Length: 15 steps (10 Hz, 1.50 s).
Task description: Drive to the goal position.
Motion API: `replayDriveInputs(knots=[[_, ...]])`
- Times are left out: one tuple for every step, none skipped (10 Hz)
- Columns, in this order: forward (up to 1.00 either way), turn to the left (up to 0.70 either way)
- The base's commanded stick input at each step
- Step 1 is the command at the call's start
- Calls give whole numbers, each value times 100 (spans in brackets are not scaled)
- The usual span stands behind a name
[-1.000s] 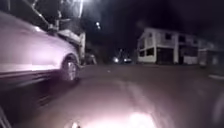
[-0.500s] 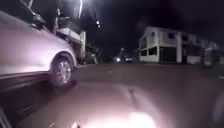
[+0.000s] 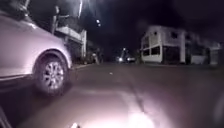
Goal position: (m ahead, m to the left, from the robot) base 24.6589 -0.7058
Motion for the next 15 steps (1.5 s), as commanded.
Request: replayDriveInputs(knots=[[100,-27],[100,-27],[100,-23],[100,0],[100,0],[100,0],[100,0],[100,0],[100,0],[100,0],[100,0],[100,0],[100,0],[100,0],[100,0]])
